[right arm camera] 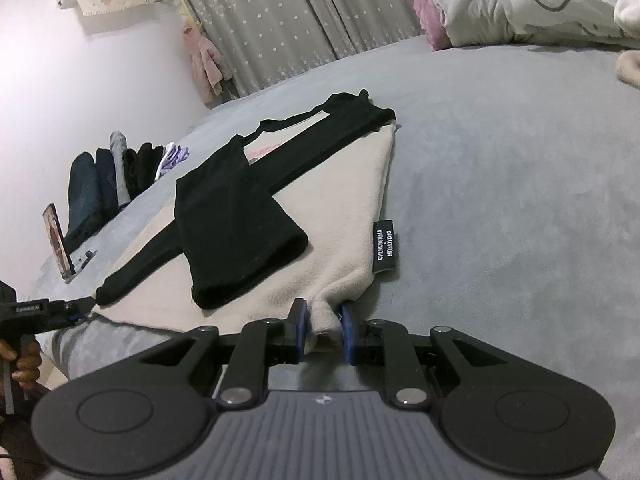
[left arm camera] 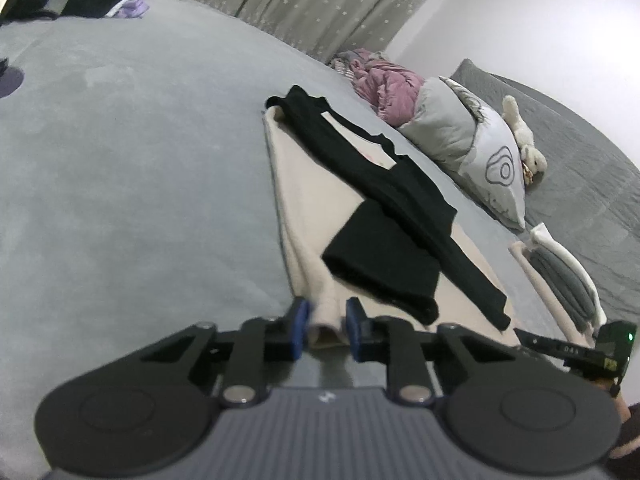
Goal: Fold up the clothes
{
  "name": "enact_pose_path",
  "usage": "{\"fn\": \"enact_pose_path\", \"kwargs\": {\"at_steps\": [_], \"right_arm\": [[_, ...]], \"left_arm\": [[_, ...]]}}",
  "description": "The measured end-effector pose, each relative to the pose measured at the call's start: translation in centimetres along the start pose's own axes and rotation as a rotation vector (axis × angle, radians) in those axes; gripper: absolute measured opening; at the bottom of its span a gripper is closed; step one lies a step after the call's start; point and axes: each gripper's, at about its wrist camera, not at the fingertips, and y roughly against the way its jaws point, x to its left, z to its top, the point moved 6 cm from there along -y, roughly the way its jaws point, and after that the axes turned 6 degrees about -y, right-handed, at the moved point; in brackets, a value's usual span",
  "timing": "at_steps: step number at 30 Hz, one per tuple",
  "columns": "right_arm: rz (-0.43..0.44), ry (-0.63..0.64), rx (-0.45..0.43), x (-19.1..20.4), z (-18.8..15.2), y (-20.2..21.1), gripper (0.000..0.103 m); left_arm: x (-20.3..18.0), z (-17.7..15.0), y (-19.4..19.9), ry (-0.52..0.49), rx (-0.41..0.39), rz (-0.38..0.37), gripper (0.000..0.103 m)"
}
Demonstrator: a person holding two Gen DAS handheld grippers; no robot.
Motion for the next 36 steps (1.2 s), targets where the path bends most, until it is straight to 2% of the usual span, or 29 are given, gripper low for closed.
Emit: {"fn": "enact_pose_path", "kwargs": {"at_steps": [4,8,11,14,17,23,25,28,32,33,35,36], "right_arm": [[0.017,-0.060,-0.012,-0.4,0.3,0.4,0.011],[0.093,-0.177,-0.023,-1.0,1.2,0.6,0.009],[0.133,-0.213,-0.033,-0.8,2.2,0.7,0.009],[0.183,-0.238,-0.057,-0.1,4.2,0.8,0.009],[0.196,-0.242,-0.075,0.5,6.5,0.4,0.009],[0.183,-0.288,-0.113,0.5,10.8,-1.4,0.009],[0.168,-0.295,-0.113,0.2,11.8,-2.4,0.009],[0.111,-0.291,-0.112,-0.5,13.4,-4.8,0.008],[0.028,-0.336,-0.102,-2.6,14.2,-8.5,0.009],[0.024,-0.357,-0.091,-3.1,14.0,-9.3,0.009],[0.041,-0.401,-0.079,-3.8,13.7,-9.9,0.011],[0.062,-0.419,-0.085,-4.2,13.6,-9.7,0.015]], "left_arm": [[-0.1,0.1,0.3,0.003,-0.019,0.005,0.007],[-0.5,1.0,0.4,0.029,-0.052,-0.012,0.007],[-1.0,2.0,0.7,0.037,-0.077,-0.022,0.007],[-2.1,4.6,0.6,0.045,-0.110,-0.049,0.007],[-2.9,6.9,-0.2,0.034,-0.122,-0.040,0.007],[-3.1,10.9,-2.8,0.055,-0.145,0.002,0.007],[-2.4,12.7,-4.5,0.066,-0.158,0.048,0.007],[-0.7,14.5,-7.2,0.135,-0.187,0.113,0.007],[1.8,14.5,-10.1,0.208,-0.154,0.155,0.008],[2.7,14.2,-11.2,0.249,-0.116,0.171,0.009],[3.1,14.3,-11.4,0.278,-0.117,0.170,0.013],[3.4,14.6,-10.9,0.290,-0.149,0.160,0.022]]}}
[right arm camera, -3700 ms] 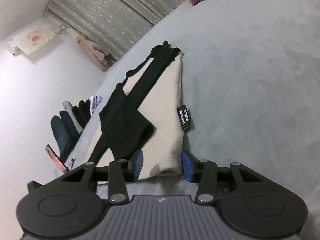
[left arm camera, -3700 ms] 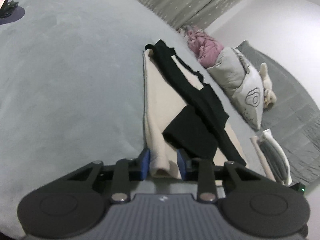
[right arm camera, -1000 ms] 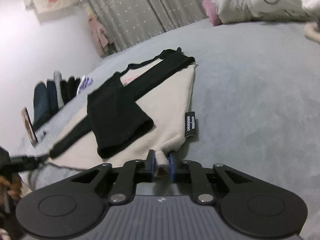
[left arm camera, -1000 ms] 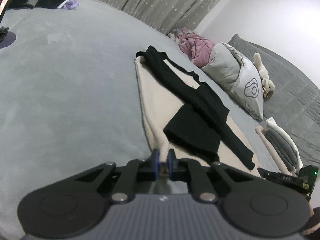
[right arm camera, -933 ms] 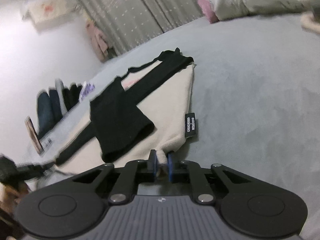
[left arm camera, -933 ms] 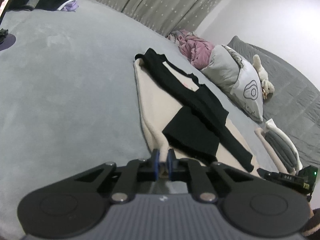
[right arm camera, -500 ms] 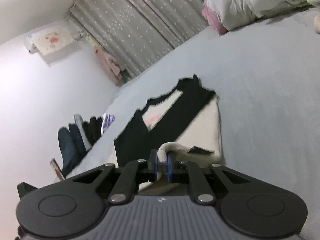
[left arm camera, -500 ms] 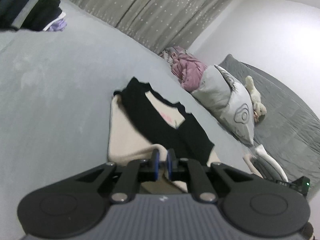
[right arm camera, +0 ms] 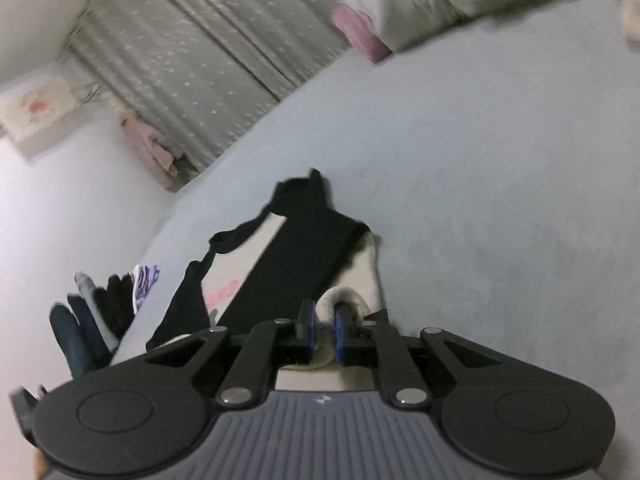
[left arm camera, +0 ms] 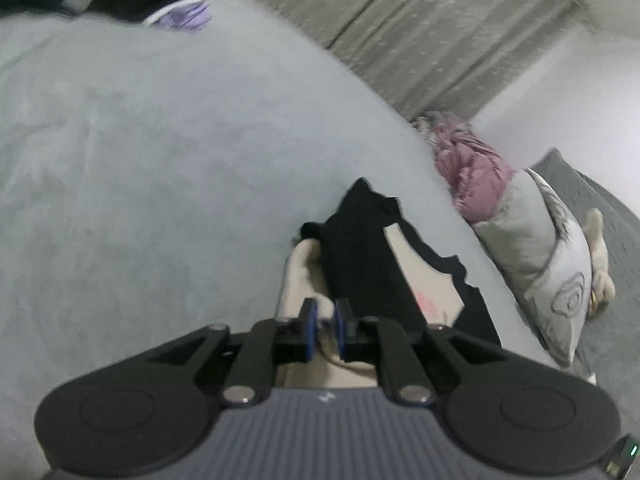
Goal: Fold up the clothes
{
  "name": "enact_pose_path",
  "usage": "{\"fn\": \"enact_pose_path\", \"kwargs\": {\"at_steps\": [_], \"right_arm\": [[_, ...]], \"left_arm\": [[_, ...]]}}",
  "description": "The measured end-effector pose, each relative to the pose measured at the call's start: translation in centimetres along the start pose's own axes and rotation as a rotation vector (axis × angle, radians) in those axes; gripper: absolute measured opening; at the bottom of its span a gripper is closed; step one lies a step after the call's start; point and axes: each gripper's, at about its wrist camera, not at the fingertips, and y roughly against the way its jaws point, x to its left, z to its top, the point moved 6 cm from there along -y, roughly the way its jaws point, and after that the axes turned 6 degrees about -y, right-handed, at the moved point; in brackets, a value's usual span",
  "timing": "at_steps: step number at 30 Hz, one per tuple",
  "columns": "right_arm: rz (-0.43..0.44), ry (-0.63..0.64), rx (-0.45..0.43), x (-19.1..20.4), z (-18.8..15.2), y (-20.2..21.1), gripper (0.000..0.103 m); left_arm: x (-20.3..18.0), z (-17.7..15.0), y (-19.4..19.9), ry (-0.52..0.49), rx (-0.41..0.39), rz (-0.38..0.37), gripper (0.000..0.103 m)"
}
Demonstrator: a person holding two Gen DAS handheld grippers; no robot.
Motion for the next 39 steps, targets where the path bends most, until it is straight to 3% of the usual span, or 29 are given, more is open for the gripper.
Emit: {"fn": "enact_pose_path", "kwargs": {"at_steps": [1,2,3,4,6,9,15,22,27,32,39], "right_arm": [[0.011,-0.005,-0.004,-0.1,0.1,0.2,0.026],[0.008,0.011,-0.023,-0.1,0.3,0.5,0.035],[-0.001,0.027,-0.041,-0.2,0.6,0.9,0.053],[-0.020,0.046,-0.068,-0.2,1.0,1.3,0.060],[-0.036,0.065,-0.109,-0.6,1.9,2.0,0.060],[0.004,0.094,-0.100,-0.6,2.4,2.5,0.060],[0.041,0.322,-0.035,1.9,1.1,1.4,0.060],[-0.042,0.451,-0.009,2.9,-0.1,-0.9,0.059],[-0.156,0.650,0.008,3.8,-2.1,-2.2,0.054],[-0.228,0.837,-0.014,4.4,-4.3,-2.9,0.049],[-0.227,0.826,-0.024,4.1,-4.2,-3.0,0.049]], "left_arm": [[0.3,0.3,0.2,-0.002,-0.015,0.001,0.034],[0.5,0.7,0.5,-0.004,-0.029,0.003,0.038],[0.8,1.0,0.7,-0.007,-0.043,0.004,0.040],[1.0,1.1,0.8,-0.008,-0.044,0.006,0.040],[1.6,1.4,1.1,-0.021,-0.040,-0.002,0.040],[1.3,1.6,1.1,-0.131,-0.017,-0.050,0.042],[-0.5,-0.1,-0.3,-0.351,0.078,-0.083,0.048],[-3.4,-0.9,-1.5,-0.506,0.034,-0.090,0.052],[-4.5,-2.8,-3.0,-0.626,0.098,-0.037,0.052],[-4.1,-3.1,-2.9,-0.657,0.077,-0.011,0.052],[-4.6,-3.6,-3.4,-0.689,0.069,0.000,0.049]]}}
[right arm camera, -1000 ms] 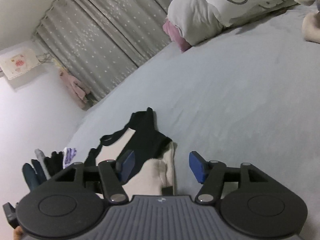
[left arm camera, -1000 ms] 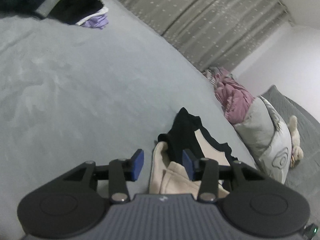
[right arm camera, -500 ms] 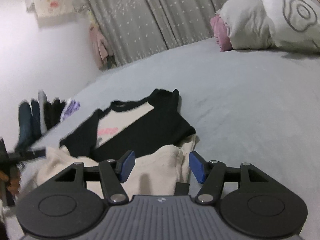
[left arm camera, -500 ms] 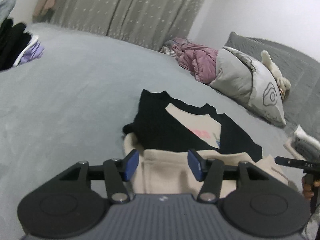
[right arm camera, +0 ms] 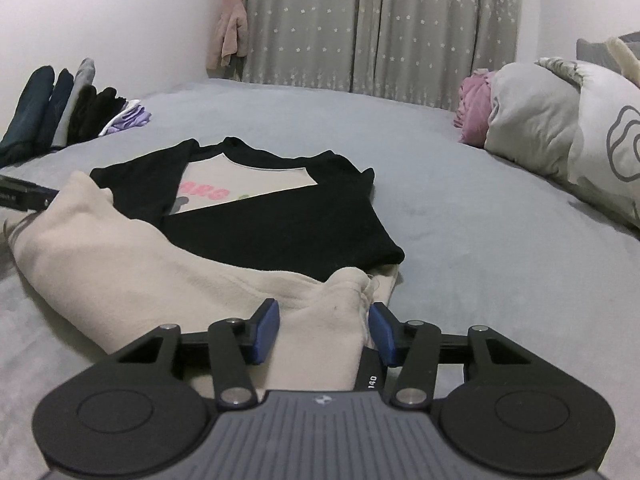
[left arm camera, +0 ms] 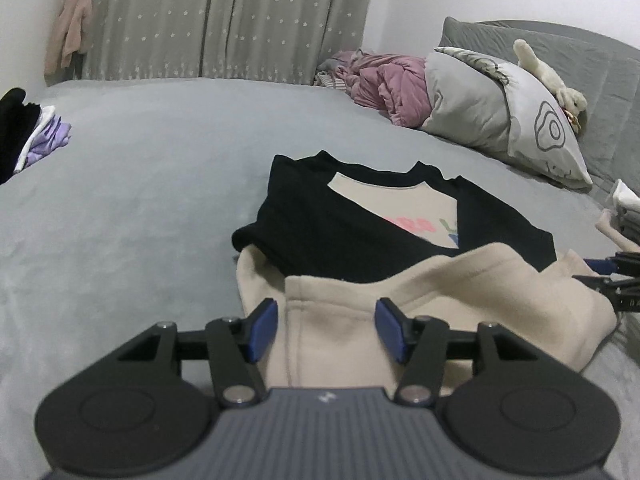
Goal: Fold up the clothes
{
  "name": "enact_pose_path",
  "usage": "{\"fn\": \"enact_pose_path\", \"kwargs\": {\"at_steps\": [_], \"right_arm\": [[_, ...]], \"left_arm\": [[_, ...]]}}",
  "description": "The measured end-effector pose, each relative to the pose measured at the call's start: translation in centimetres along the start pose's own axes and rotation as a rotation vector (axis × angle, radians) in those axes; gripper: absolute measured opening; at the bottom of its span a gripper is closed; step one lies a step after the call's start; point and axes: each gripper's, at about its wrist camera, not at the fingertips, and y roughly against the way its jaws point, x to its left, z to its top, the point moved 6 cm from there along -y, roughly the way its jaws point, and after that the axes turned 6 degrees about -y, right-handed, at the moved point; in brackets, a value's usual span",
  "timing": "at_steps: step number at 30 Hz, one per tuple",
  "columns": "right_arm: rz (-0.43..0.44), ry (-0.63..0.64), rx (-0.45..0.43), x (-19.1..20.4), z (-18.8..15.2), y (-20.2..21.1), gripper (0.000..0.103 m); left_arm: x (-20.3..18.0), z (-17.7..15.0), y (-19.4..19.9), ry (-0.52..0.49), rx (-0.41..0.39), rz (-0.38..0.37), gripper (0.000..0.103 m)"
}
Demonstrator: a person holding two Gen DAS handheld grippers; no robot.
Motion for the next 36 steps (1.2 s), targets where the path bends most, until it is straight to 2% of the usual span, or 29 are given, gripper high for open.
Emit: {"fn": "enact_pose_path", "kwargs": {"at_steps": [3,6,9,13,16,18,23,26,31,36], "right_arm": [[0.016,-0.100,0.000,-1.1,0.2,-0.1,0.049],[0.029,-0.190,-0.001,-2.0,0.5,-0.3,0.048],[0.005,-0.198,-0.010,-2.3,0.5,-0.3,0.032],[-0.015,-0.174,-0.028,-1.9,0.8,-0.1,0.016],[-0.029,-0.167,-0.048,-1.8,1.0,0.3,0.010],[-0.041,-0.171,-0.064,-1.8,1.1,0.6,0.007],[-0.085,-0.141,-0.146,-1.2,2.2,2.2,0.006],[-0.135,-0.074,-0.206,-0.9,3.8,2.6,0.006],[-0.191,-0.032,-0.242,-1.7,6.6,-0.1,0.006],[-0.233,0.034,-0.246,-2.5,9.5,-5.3,0.006]], "left_arm": [[0.1,0.0,0.1,0.012,-0.004,-0.003,0.049],[0.1,0.1,0.0,0.031,-0.013,-0.013,0.043],[-0.2,0.1,-0.3,0.028,-0.015,-0.019,0.034],[-0.3,0.1,-0.1,0.028,-0.019,-0.019,0.023],[0.0,0.3,0.2,0.056,-0.032,-0.018,0.012],[0.0,0.6,0.8,0.057,-0.050,-0.004,0.010],[-0.3,2.5,3.8,0.057,-0.172,0.058,0.009],[0.1,4.0,3.7,0.054,-0.233,0.119,0.009],[1.2,6.5,0.5,0.040,-0.241,0.185,0.008],[3.3,9.1,-4.3,0.050,-0.235,0.223,0.008]]}}
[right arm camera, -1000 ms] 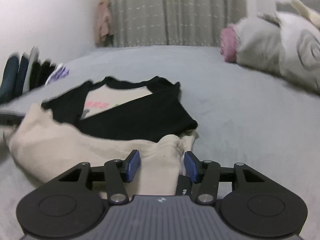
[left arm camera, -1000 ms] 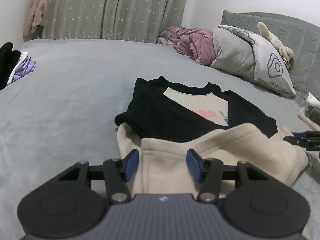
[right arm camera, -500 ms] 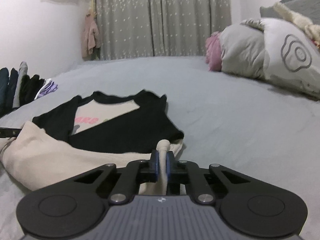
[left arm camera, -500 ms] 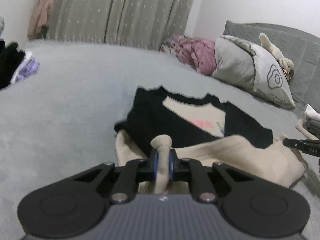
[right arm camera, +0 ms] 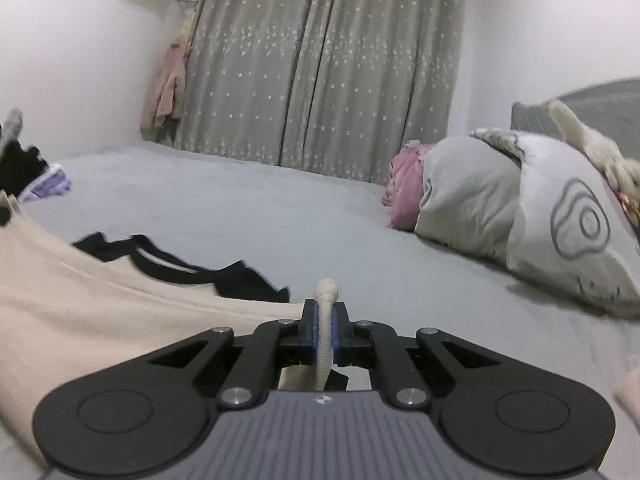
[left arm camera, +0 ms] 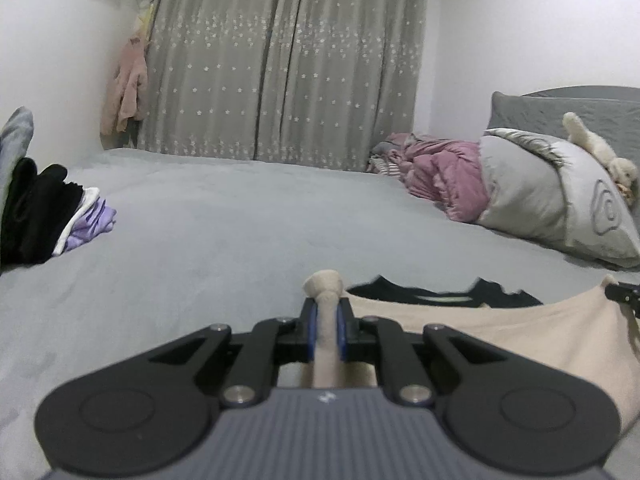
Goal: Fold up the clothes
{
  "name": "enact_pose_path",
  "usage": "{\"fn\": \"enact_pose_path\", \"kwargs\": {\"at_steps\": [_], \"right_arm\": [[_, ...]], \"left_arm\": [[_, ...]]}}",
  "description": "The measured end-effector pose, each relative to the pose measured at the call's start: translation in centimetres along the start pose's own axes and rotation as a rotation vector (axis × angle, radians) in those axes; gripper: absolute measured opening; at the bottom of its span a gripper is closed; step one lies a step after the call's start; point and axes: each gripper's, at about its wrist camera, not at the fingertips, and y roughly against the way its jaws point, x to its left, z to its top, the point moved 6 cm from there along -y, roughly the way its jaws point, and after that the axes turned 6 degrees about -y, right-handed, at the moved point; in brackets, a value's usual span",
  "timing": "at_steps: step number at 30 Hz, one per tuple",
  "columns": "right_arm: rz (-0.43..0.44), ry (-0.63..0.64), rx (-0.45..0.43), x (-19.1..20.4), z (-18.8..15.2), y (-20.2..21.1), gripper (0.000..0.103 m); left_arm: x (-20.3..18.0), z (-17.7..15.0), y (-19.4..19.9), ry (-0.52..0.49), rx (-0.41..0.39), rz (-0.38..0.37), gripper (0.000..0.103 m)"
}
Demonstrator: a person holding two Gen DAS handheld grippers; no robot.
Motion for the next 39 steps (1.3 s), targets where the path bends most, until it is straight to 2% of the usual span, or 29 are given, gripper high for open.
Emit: {"fn": "enact_pose_path", "kwargs": {"at_steps": [5,8,11,14,17,18,19,20,22,24,26,28,32,35,38,39], "right_arm": [[-0.034,0.052,-0.012,0.7,2.0,-6.0,0.006],[-0.056,0.063,0.001,0.9,2.3,-8.8,0.006],[-0.085,0.066,0.045,0.8,1.6,-11.5,0.006],[-0.103,0.085,0.088,0.7,0.8,-13.2,0.006],[-0.108,0.105,0.152,0.8,0.0,-14.5,0.006],[-0.108,0.111,0.176,0.8,-0.2,-14.8,0.008],[-0.107,0.118,0.203,0.8,-0.3,-15.0,0.013],[-0.105,0.124,0.229,0.8,-0.3,-15.1,0.018],[-0.113,0.084,0.250,0.0,0.0,-14.8,0.048],[-0.116,0.009,0.255,-1.2,0.5,-13.9,0.055],[-0.108,-0.088,0.259,-2.9,1.0,-12.0,0.058],[-0.097,-0.139,0.264,-4.2,0.9,-10.2,0.060],[-0.046,-0.257,0.301,-6.3,-0.5,-5.2,0.061],[0.001,-0.321,0.321,-6.9,-2.1,-1.6,0.061],[0.041,-0.350,0.336,-6.8,-3.8,1.6,0.061],[0.059,-0.356,0.331,-6.6,-4.5,2.9,0.061]], "left_arm": [[1.0,1.0,-4.2,0.030,-0.011,0.027,0.009],[0.9,2.5,-6.8,-0.005,-0.014,0.032,0.009],[0.6,3.2,-10.0,-0.026,0.043,0.040,0.009],[0.8,2.0,-12.8,-0.039,0.140,0.058,0.010],[1.0,0.7,-14.9,-0.020,0.249,0.062,0.021],[1.3,0.7,-15.0,-0.002,0.260,0.056,0.028],[1.6,0.9,-14.9,0.022,0.268,0.056,0.040],[2.0,1.1,-14.5,0.049,0.276,0.064,0.048],[3.0,1.5,-13.3,0.114,0.286,0.080,0.066],[3.9,1.9,-11.4,0.199,0.270,0.075,0.073],[4.3,1.9,-9.0,0.250,0.267,0.061,0.074],[4.3,1.7,-7.0,0.264,0.278,0.050,0.081],[3.3,-0.5,-1.6,0.279,0.317,-0.010,0.082],[2.0,-2.3,0.8,0.256,0.341,-0.037,0.082],[1.1,-4.1,3.6,0.257,0.312,-0.009,0.081],[0.6,-5.2,5.6,0.294,0.253,0.006,0.081]]}}
